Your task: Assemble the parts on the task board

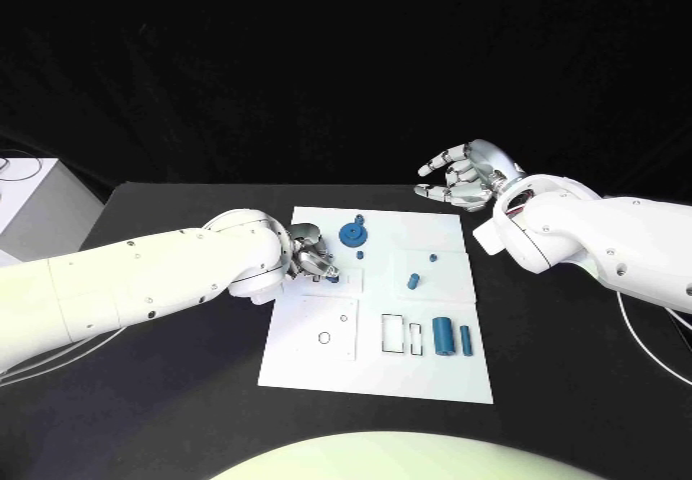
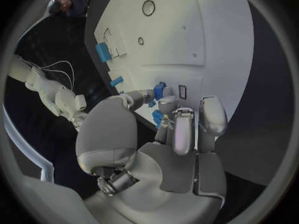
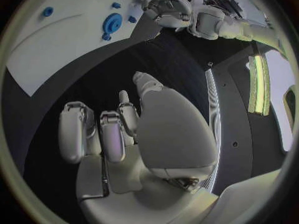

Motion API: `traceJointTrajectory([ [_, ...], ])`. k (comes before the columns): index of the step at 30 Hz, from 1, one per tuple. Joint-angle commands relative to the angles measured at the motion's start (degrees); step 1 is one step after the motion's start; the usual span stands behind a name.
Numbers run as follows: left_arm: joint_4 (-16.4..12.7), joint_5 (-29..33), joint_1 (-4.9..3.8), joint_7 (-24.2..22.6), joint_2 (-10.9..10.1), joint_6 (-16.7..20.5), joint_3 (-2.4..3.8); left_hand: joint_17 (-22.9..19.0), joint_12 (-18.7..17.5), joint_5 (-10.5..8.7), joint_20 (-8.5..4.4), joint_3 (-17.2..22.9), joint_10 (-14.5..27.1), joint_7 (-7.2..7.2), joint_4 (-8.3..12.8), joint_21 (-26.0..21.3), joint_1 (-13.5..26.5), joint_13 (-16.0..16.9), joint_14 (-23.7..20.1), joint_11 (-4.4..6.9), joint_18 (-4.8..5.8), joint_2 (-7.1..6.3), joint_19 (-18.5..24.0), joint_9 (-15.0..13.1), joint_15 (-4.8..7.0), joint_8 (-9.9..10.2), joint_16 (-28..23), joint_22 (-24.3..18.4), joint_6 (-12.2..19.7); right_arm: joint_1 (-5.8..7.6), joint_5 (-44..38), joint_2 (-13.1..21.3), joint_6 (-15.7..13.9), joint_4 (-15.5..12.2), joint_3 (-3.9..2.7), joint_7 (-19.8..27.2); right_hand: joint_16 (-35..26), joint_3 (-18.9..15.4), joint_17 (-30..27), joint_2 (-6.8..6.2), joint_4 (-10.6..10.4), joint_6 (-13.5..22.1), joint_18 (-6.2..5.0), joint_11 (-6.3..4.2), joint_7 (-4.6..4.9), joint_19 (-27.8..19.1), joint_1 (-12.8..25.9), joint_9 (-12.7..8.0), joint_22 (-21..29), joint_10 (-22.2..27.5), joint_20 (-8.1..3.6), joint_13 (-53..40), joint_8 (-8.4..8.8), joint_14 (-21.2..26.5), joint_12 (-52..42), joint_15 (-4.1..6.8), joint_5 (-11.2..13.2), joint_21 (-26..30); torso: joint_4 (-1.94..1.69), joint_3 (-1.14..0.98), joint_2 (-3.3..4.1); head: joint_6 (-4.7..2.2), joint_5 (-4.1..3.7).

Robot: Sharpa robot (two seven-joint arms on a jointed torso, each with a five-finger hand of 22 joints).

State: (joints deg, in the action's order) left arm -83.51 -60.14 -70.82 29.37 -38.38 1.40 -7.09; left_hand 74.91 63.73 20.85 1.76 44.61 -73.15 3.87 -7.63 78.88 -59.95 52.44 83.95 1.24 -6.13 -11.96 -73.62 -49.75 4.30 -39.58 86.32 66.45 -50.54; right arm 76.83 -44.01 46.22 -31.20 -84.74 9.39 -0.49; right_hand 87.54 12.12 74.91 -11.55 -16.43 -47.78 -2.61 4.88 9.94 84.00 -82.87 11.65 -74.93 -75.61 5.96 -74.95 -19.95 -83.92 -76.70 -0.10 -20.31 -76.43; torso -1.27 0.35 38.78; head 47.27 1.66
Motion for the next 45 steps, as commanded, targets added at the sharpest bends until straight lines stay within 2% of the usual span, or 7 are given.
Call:
traceJointTrajectory([
  [1,-0.1,-2.4,0.16,-0.8,0.1,1.3,0.01,8.4,0.2,0.24,0.04,11.3,-0.3,-0.83,11.6,0.3,-0.4,0.0,4.3,0.09,0.77,0.35,-0.5,0.0,0.29,-0.4,0.3,0.1,-1.3,-0.06,-0.1,0.1,0.8,0.0,0.00,0.3,-0.4,0.4,10.0,0.23,0.0,0.4,-0.44,0.07,-0.12,0.2,0.5,-0.1,-7.3,0.5,0.41,-0.2,0.34,-4.5,0.2,-0.48,-0.3,0.2,0.00,0.03,0.08,-0.04,-0.10],
  [24,0.0,-4.4,0.51,-0.9,0.5,0.7,-0.04,8.4,0.1,0.24,-0.01,11.4,-0.3,-0.86,11.6,0.4,-0.5,-0.1,4.3,0.12,0.78,0.37,-0.5,0.0,0.33,-0.3,0.3,0.1,-1.4,-0.27,0.1,0.2,1.0,0.0,0.00,0.4,-0.4,0.5,10.0,0.24,0.0,0.5,-0.45,0.08,-0.11,0.2,0.7,-0.1,-7.3,0.5,0.43,-0.1,0.35,-4.5,0.2,-0.48,-0.3,0.3,-0.01,0.05,0.11,0.33,-0.21],
  [45,1.1,-4.8,0.52,-0.1,1.5,-3.7,-0.10,8.4,0.3,0.27,-0.07,11.6,-0.5,-0.87,11.6,0.7,-0.5,0.1,4.3,0.14,0.90,0.35,-0.9,0.0,0.37,-0.2,0.3,0.7,-1.5,-0.34,0.1,0.3,1.1,0.0,0.00,0.3,-0.4,0.5,10.0,0.24,0.0,0.5,-0.45,0.08,-0.11,0.2,0.7,-0.1,-7.3,0.5,0.43,-0.1,0.35,-4.5,0.2,-0.48,-0.3,0.3,-0.01,-0.01,0.06,1.10,-0.35],
])
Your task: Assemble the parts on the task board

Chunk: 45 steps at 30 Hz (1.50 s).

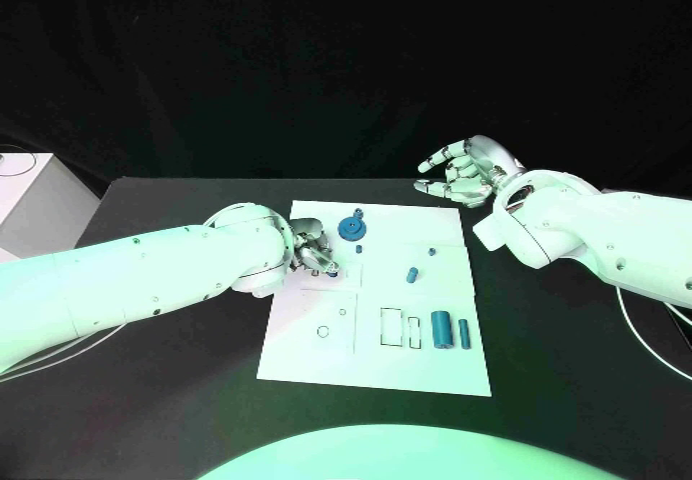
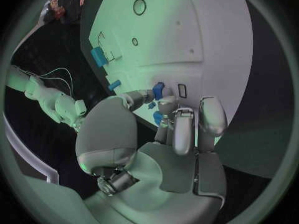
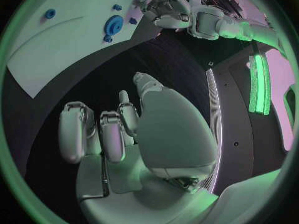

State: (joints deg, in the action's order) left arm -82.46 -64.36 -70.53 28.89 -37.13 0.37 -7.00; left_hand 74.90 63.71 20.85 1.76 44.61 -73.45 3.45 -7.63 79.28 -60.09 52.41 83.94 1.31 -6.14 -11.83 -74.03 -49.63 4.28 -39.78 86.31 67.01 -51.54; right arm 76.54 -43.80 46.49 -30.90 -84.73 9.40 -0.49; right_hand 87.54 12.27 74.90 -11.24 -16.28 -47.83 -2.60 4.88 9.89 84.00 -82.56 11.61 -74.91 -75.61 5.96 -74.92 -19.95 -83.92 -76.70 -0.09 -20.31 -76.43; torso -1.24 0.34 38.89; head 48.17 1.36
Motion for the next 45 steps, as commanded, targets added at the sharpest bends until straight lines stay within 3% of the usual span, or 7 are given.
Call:
traceJointTrajectory([
  [1,0.1,-0.6,0.23,0.4,0.3,-2.9,-0.20,8.4,0.4,0.31,-0.08,11.6,-0.3,-0.46,11.6,0.3,-0.3,0.2,4.3,0.08,0.91,0.21,-0.5,-0.1,0.39,0.0,0.3,0.2,-0.6,-0.05,-0.1,0.0,0.9,0.0,-0.01,0.3,-0.4,0.3,10.0,-0.06,-0.2,0.5,-0.45,0.08,-0.06,0.2,0.4,-0.1,-7.3,0.5,0.43,-0.2,0.35,-4.5,0.2,-0.49,-0.3,0.3,-0.05,-0.01,-0.04,0.20,-0.05],
  [18,0.3,-0.6,0.23,0.4,0.7,-3.2,-0.21,8.5,0.6,0.95,-0.17,11.6,-0.7,-0.52,11.5,0.5,0.0,0.6,4.3,0.13,0.97,-0.04,-0.7,-0.2,0.44,0.0,0.4,0.4,-0.8,-0.17,-0.1,0.0,0.9,0.0,-0.01,0.4,-0.4,0.3,10.0,-0.06,-0.2,0.5,-0.45,0.08,-0.06,0.2,0.4,-0.1,-7.3,0.5,0.43,-0.2,0.35,-4.5,0.2,-0.49,-0.3,0.3,-0.02,-0.01,-0.02,0.55,-0.10],
  [22,0.5,-0.5,0.23,0.4,1.0,-3.3,-0.22,8.7,0.8,0.48,-0.17,10.1,-1.2,-0.79,10.9,0.5,0.9,0.6,4.4,0.30,1.02,-0.73,-0.7,-0.5,0.53,0.0,0.5,0.6,-0.8,-0.19,0.0,0.1,0.9,0.0,-0.01,0.4,-0.5,0.6,9.9,-0.12,-0.1,0.6,-0.49,0.09,-0.05,0.2,0.7,-0.1,-7.2,0.6,0.44,0.0,0.34,-4.4,0.2,-0.49,-0.4,0.5,0.00,0.00,-0.01,0.61,-0.21],
  [28,0.9,-0.3,0.23,0.4,1.4,-3.1,-0.25,8.7,0.7,-0.54,-0.21,5.9,-1.5,-1.62,8.7,0.2,2.4,0.4,4.4,0.85,1.01,-1.10,-0.5,-0.7,0.91,0.3,0.5,0.4,-0.7,-0.21,0.0,0.1,1.0,0.0,-0.01,0.4,-0.5,0.6,9.8,-0.13,-0.1,0.6,-0.51,0.09,-0.05,0.1,0.7,-0.1,-7.2,0.6,0.44,0.0,0.34,-4.4,0.3,-0.50,-0.4,0.6,-0.01,-0.01,-0.04,0.67,-0.33],
  [29,0.9,-0.3,0.23,0.4,1.5,-3.0,-0.25,8.8,0.8,-0.81,-0.24,4.0,-1.6,-1.82,7.3,0.1,3.2,0.5,4.4,0.93,1.03,-0.92,-0.6,-0.6,1.00,0.5,0.5,0.4,-1.1,-0.21,0.0,0.1,1.0,0.0,-0.01,0.4,-0.5,0.6,9.8,-0.13,-0.1,0.6,-0.51,0.09,-0.05,0.1,0.7,-0.1,-7.2,0.6,0.44,0.0,0.34,-4.4,0.3,-0.50,-0.4,0.6,-0.01,-0.01,-0.04,0.67,-0.33],
  [32,1.0,-0.2,0.23,0.3,1.5,-3.0,-0.26,8.8,0.9,-0.84,-0.33,1.7,-1.5,-1.89,6.0,0.0,3.6,0.7,4.4,1.00,1.04,-0.96,-0.6,-0.4,1.07,0.9,0.6,0.4,-1.5,-0.23,0.0,0.1,1.0,0.0,-0.01,0.4,-0.5,0.6,9.8,-0.13,-0.1,0.6,-0.51,0.09,-0.05,0.1,0.7,-0.1,-7.2,0.6,0.44,0.0,0.34,-4.4,0.3,-0.50,-0.4,0.6,-0.06,0.01,-0.06,0.72,-0.40],
  [45,1.3,-0.2,0.23,0.3,1.5,-2.9,-0.27,8.9,1.1,-1.03,-0.37,-3.2,-1.3,-1.85,2.9,-0.2,4.5,0.9,4.4,0.96,1.06,-1.32,-0.8,-0.1,1.05,1.6,0.6,0.3,-2.3,-0.34,0.0,0.2,1.0,0.1,-0.01,0.5,-0.5,0.7,9.8,-0.09,-0.2,0.6,-0.53,0.10,-0.04,0.1,0.9,-0.1,-7.1,0.7,0.45,0.1,0.34,-4.4,0.3,-0.50,-0.4,0.7,-0.07,0.04,-0.09,0.62,-0.53],
])
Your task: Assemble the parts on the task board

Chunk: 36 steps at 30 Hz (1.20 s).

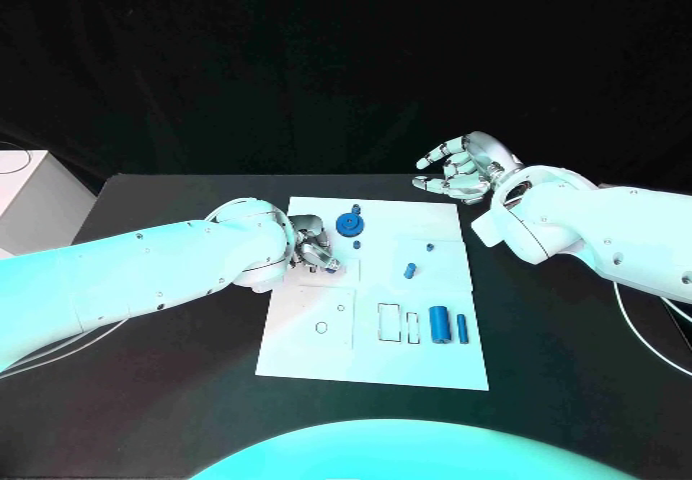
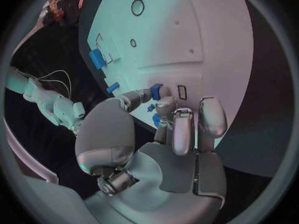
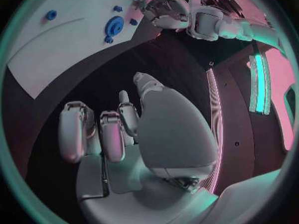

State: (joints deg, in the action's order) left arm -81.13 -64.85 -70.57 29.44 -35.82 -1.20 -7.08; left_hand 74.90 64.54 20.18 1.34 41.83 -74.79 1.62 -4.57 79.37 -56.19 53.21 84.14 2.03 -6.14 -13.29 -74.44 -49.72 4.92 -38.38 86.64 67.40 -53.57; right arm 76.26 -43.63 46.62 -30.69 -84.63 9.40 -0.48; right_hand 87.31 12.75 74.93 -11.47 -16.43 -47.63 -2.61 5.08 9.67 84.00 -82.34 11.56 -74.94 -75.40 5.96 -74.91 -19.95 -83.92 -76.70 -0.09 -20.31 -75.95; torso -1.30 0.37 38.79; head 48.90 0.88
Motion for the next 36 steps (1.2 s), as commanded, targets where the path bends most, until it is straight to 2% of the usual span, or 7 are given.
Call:
traceJointTrajectory([
  [1,-0.1,0.3,0.26,-0.2,0.1,-1.3,-0.18,8.9,0.3,-0.50,0.06,-1.9,0.1,0.01,-0.9,-0.4,0.9,0.1,4.2,0.20,1.06,-0.02,-0.3,0.0,0.36,0.3,0.3,-0.1,-0.5,-0.06,-0.2,0.0,0.8,0.0,-0.01,0.5,-0.3,0.2,9.7,0.14,0.0,0.4,-0.56,-0.10,0.18,0.0,0.7,-0.1,-7.0,0.6,0.45,0.2,0.35,-4.4,0.4,-0.50,-0.4,0.4,0.00,0.02,0.00,-0.13,-0.06],
  [5,-0.1,0.2,0.26,-0.2,-0.1,-1.2,-0.18,8.9,0.4,-0.58,0.09,-6.9,0.2,0.13,-3.1,-0.5,1.0,0.2,4.2,0.10,1.07,-0.11,-0.4,0.0,0.30,0.7,0.3,-0.1,-0.7,-0.10,0.0,0.1,0.8,0.0,-0.01,0.5,-0.3,0.2,9.7,0.14,0.0,0.4,-0.56,-0.10,0.18,0.0,0.7,-0.1,-7.0,0.6,0.45,0.2,0.35,-4.4,0.4,-0.50,-0.4,0.4,0.01,0.01,0.01,-0.25,-0.06],
  [17,-1.2,-0.7,0.25,-0.2,-1.5,-0.8,-0.07,9.0,0.6,-0.48,0.15,-13.3,0.3,0.27,-7.2,-0.5,0.9,0.4,4.3,-0.03,1.10,-0.39,-0.6,-0.1,0.19,1.1,0.4,0.0,-1.0,-0.27,0.2,0.2,0.7,0.0,-0.01,0.6,-0.5,0.3,9.5,0.17,-0.1,0.4,-0.62,-0.08,0.20,-0.1,1.0,-0.1,-6.8,0.8,0.46,0.4,0.36,-4.3,0.6,-0.52,-0.4,0.6,-0.03,0.03,0.01,-0.56,-0.22],
  [27,-2.6,-0.8,0.23,-0.2,-2.8,-0.7,0.92,9.1,0.6,-0.78,0.16,-15.1,0.3,0.26,-8.7,-0.5,0.7,0.4,4.3,-0.03,1.10,-0.38,-0.6,-0.2,0.19,1.1,0.4,0.1,-1.0,-0.38,0.3,0.3,0.7,0.0,-0.01,0.7,-0.5,0.3,9.4,0.19,-0.1,0.5,-0.66,-0.07,0.21,-0.2,1.2,-0.1,-6.7,0.8,0.47,0.4,0.38,-4.3,0.6,-0.53,-0.3,0.9,-0.02,0.02,0.03,-0.74,-0.18],
  [29,-2.9,-0.5,0.23,-0.2,-3.0,-0.6,1.22,9.2,0.8,-1.90,0.18,-16.3,0.2,0.25,-10.0,-0.5,0.5,0.5,4.3,-0.02,1.11,-0.36,-0.7,-0.3,0.17,1.1,0.5,0.1,-1.0,-0.42,0.3,0.3,0.7,0.0,-0.01,0.7,-0.5,0.3,9.4,0.19,-0.1,0.5,-0.66,-0.07,0.21,-0.2,1.2,-0.1,-6.7,0.8,0.47,0.4,0.38,-4.3,0.6,-0.53,-0.3,0.9,-0.01,0.02,0.00,-0.81,-0.20],
  [32,-3.3,0.0,0.23,-0.2,-3.3,-0.5,1.67,9.7,1.0,-9.48,0.18,-20.1,0.2,0.15,-12.1,-0.3,0.3,0.6,4.4,0.04,1.17,0.37,-0.9,-0.5,0.22,1.0,0.7,0.5,-1.1,-0.48,0.3,0.3,0.7,0.0,-0.01,0.7,-0.5,0.3,9.4,0.22,-0.1,0.5,-0.66,-0.06,0.21,-0.2,1.4,-0.1,-6.7,0.8,0.47,0.5,0.39,-4.3,0.6,-0.53,-0.3,0.9,0.04,-0.01,0.00,-0.88,-0.19],
  [36,-3.9,0.8,0.22,-0.2,-3.7,-0.3,2.35,9.7,1.0,-11.70,0.18,-22.3,0.2,0.12,-12.2,-0.3,0.6,0.5,4.4,0.05,1.17,1.23,-0.9,-0.6,0.23,1.0,0.7,0.5,-1.1,-0.52,0.4,0.3,0.7,0.0,-0.01,0.7,-0.6,0.3,9.3,0.26,-0.2,0.5,-0.67,-0.06,0.22,-0.2,1.6,-0.1,-6.7,0.8,0.48,0.5,0.39,-4.3,0.6,-0.54,-0.3,0.9,0.08,-0.04,0.06,-1.03,-0.24],
])
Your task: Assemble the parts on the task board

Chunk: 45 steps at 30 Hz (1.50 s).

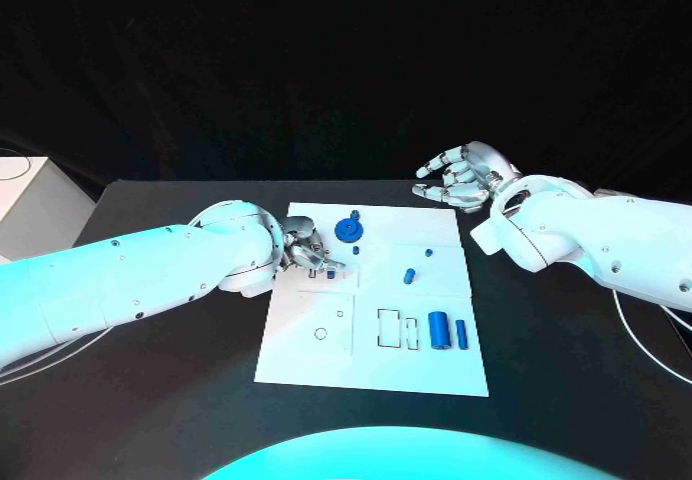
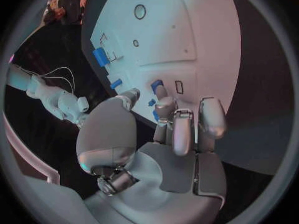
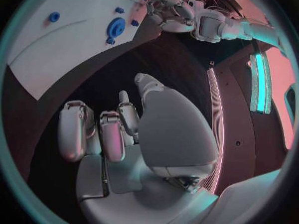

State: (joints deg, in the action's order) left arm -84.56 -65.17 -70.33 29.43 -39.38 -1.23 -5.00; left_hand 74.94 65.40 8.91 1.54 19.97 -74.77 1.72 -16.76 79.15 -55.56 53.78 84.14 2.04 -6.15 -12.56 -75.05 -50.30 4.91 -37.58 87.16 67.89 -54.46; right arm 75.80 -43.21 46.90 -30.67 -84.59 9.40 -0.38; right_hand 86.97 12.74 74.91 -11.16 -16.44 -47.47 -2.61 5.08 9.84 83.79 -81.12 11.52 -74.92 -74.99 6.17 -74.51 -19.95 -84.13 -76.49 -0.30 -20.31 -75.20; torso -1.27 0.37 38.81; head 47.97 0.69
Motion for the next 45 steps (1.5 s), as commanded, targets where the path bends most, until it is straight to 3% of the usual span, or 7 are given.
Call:
traceJointTrajectory([
  [1,-0.5,1.4,-0.02,-0.2,-0.3,-0.3,0.45,9.6,0.1,-0.61,-0.02,-0.8,0.2,0.01,0.0,-0.1,0.0,-0.1,4.4,0.05,1.17,0.58,-0.2,-0.1,0.24,0.2,0.2,0.0,-0.2,-0.07,0.0,0.0,0.7,0.0,-0.01,0.6,-0.2,0.3,9.4,-0.05,-0.2,0.4,-0.67,-0.06,0.05,0.0,0.4,-0.1,-6.7,0.4,0.27,0.1,0.39,-4.0,0.4,-0.33,-0.3,0.2,0.02,-0.03,0.04,-0.12,-0.09],
  [6,-0.9,3.0,-0.05,-0.2,-1.2,-0.6,1.34,9.2,-0.2,-0.96,-0.01,-1.7,0.5,0.06,0.0,-0.3,-0.4,-0.6,4.3,0.01,1.11,0.68,0.0,-0.1,0.22,0.2,0.0,-0.2,0.0,-0.10,0.0,0.1,0.7,0.0,-0.01,0.7,-0.2,0.3,9.4,-0.05,-0.2,0.4,-0.67,-0.06,0.05,0.0,0.4,-0.1,-6.7,0.4,0.27,0.1,0.39,-4.0,0.4,-0.33,-0.3,0.2,-0.03,-0.03,-0.02,-0.24,-0.13],
  [10,0.2,5.4,-0.38,-0.3,-2.0,-1.5,2.60,7.4,-2.4,0.50,0.37,-1.5,2.9,0.94,0.2,-1.8,-6.3,-3.4,3.8,-0.74,0.58,2.32,1.9,0.5,-0.40,1.8,-1.0,-2.7,2.0,-0.11,0.0,0.2,0.6,0.0,-0.01,0.7,-0.3,0.3,9.3,-0.02,-0.2,0.4,-0.69,-0.05,0.06,0.0,0.6,-0.1,-6.7,0.5,0.27,0.2,0.40,-4.0,0.4,-0.34,-0.4,0.3,-0.12,0.01,0.07,-0.62,-0.13],
  [17,5.8,10.6,-3.00,-0.9,-1.9,-4.1,3.61,4.7,-7.2,0.58,1.43,1.0,7.7,2.79,0.2,-4.0,-10.0,-9.9,2.7,-2.34,-0.13,2.94,4.5,2.9,-1.79,5.1,-2.5,-6.2,5.0,-0.12,0.0,0.2,0.7,0.1,-0.01,0.7,-0.3,0.3,9.3,0.00,-0.2,0.4,-0.71,-0.05,0.05,-0.1,0.6,-0.1,-6.6,0.5,0.27,0.1,0.39,-4.0,0.4,-0.34,-0.4,0.4,0.07,-0.06,0.12,-1.19,0.26],
  [22,10.5,11.1,-4.48,-1.1,-0.2,-6.0,3.80,4.7,-6.9,0.53,1.80,1.2,7.7,3.47,0.1,-4.0,-9.7,-9.7,2.7,-2.92,-0.09,2.85,4.3,3.7,-2.28,6.1,-2.5,-6.0,6.1,-0.12,0.0,0.2,0.6,0.0,-0.01,0.7,-0.3,0.4,9.3,0.01,-0.1,0.4,-0.68,-0.05,0.05,0.0,0.6,-0.1,-6.7,0.4,0.27,0.1,0.39,-4.0,0.4,-0.33,-0.4,0.3,0.04,-0.03,0.24,-1.53,0.46],
  [30,15.7,10.0,-5.66,-1.0,2.8,-8.7,3.89,5.1,-6.1,0.54,1.96,1.3,7.2,3.44,0.0,-3.6,-9.2,-9.0,2.9,-2.94,0.03,3.09,3.8,3.8,-2.35,5.8,-2.2,-5.4,5.6,-0.11,0.0,0.3,0.6,-0.1,-0.01,0.7,-0.3,0.4,9.3,0.01,-0.1,0.4,-0.68,-0.05,0.05,0.0,0.6,-0.1,-6.7,0.4,0.27,0.1,0.39,-4.0,0.4,-0.33,-0.4,0.3,0.38,0.09,0.72,-1.99,0.72],
  [45,24.3,8.1,-6.05,-0.8,9.2,-13.1,3.68,5.0,-6.2,0.35,2.13,0.6,7.5,3.55,0.0,-3.6,-7.6,-9.4,2.9,-3.07,0.01,2.66,3.8,4.1,-2.46,5.8,-2.2,-5.4,5.8,-0.02,0.1,0.6,0.5,-0.6,-0.03,0.7,-0.2,0.5,9.4,0.04,-0.1,0.4,-0.67,-0.07,0.04,0.0,0.7,-0.1,-6.7,0.4,0.27,0.1,0.38,-4.0,0.4,-0.33,-0.5,0.2,0.81,0.16,1.68,-2.48,1.35],
])
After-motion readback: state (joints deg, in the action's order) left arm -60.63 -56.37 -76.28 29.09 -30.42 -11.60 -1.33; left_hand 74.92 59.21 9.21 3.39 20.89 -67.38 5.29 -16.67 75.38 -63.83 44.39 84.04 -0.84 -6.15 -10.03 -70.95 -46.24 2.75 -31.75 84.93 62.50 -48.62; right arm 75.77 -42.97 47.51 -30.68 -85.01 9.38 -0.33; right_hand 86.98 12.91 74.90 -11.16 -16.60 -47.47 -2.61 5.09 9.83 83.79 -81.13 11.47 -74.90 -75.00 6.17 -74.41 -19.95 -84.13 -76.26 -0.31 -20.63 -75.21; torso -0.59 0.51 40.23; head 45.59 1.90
